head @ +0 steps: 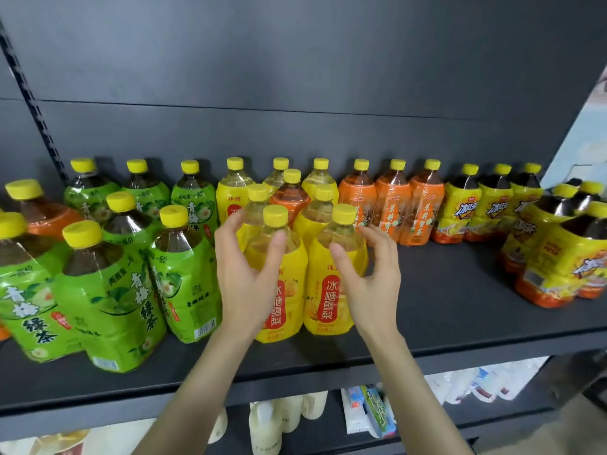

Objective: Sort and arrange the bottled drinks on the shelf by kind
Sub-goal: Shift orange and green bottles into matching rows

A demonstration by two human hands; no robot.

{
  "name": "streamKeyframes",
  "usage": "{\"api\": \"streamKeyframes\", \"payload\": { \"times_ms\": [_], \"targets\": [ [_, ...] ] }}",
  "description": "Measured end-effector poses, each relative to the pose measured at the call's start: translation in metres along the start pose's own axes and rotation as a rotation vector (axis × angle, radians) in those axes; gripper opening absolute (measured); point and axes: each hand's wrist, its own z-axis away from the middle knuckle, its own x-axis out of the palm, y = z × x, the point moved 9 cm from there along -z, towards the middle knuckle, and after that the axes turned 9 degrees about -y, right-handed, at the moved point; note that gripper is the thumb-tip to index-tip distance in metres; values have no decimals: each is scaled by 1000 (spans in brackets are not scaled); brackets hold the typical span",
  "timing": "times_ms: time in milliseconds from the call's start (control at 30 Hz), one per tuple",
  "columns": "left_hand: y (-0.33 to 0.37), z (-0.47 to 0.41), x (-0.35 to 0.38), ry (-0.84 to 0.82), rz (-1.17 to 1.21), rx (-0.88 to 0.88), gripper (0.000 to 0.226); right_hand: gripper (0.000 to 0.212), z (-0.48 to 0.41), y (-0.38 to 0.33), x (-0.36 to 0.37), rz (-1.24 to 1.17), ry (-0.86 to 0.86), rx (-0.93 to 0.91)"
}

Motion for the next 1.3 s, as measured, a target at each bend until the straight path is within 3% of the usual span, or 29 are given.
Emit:
{"api": "streamKeyframes", "payload": {
  "times_ms": [133, 233, 300, 500, 700, 900, 1033, 1133, 1233, 1300],
  "targets": [
    [33, -58, 11, -168, -33, 78, 26, 16, -37, -35, -7, -18, 3, -122],
    [27, -79, 36, -423, -31, 26, 42, 8, -78, -54, 8, -23, -114, -144],
    [18, -78, 47, -527, 26, -28, 51, 11, -107, -55, 30, 16, -249, -105],
    [4, -77, 48, -451, 144, -60, 56, 37, -164, -26, 89, 234, -670, 20],
    [2, -75, 47, -441, 216, -54, 54, 52, -186, -2, 130, 211, -875, 119],
    [6, -76, 46, -441, 208, -67, 46, 39, -200, 1, 136, 155, -807, 96],
    [21, -96, 25, -319, 209, 6, 25, 38, -208, -6, 125, 83, -695, 71],
    [31, -130, 9, -211, 24, 58, 4, 26, -224, -42, 108, -15, -575, -32],
    [25, -167, 19, -293, -271, -39, 64, 23, -239, -89, 85, -135, -483, -138],
    [27, -182, 32, -425, -318, -79, 95, 23, -244, -120, 70, -202, -439, -219]
  ]
}}
